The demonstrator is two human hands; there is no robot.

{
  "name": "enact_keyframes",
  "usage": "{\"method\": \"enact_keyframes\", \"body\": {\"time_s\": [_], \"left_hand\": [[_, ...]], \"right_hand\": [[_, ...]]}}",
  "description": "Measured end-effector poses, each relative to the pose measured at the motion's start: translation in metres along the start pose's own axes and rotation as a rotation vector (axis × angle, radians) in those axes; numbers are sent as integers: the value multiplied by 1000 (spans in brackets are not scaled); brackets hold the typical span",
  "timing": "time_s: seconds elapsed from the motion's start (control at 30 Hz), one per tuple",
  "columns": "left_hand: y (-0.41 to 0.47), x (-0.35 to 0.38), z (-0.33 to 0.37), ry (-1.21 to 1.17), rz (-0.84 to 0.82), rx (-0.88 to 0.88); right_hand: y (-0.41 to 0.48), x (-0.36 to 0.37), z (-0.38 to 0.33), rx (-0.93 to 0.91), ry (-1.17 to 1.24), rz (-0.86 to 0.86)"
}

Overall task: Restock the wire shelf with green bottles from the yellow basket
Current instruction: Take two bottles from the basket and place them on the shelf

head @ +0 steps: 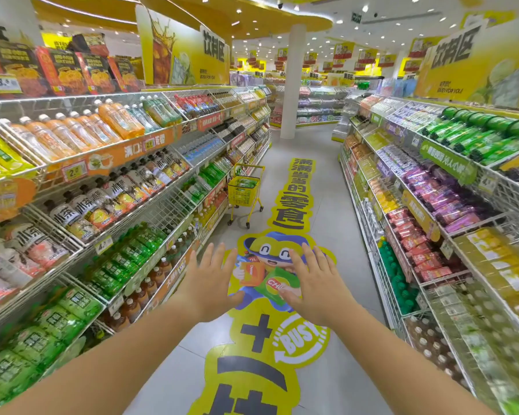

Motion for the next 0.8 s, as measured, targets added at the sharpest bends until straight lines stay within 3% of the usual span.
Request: {"method": "enact_keyframes", "body": {"time_s": [0.47, 0.8], "left_hand": [[236, 44, -81, 51, 4, 65], [399, 91, -98, 45, -28, 89]], "right_hand": [[231, 35, 53, 80, 66, 101], [390, 75, 126, 86, 56, 49]]}}
Point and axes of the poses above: each hand's wrist, its own y-axis towards the middle knuckle, its own x-axis out of the palm, z = x × y, the point moved 7 cm from there along y, towards the middle knuckle, and after that the axes turned 12 degrees about y, right-handed, at the moved point
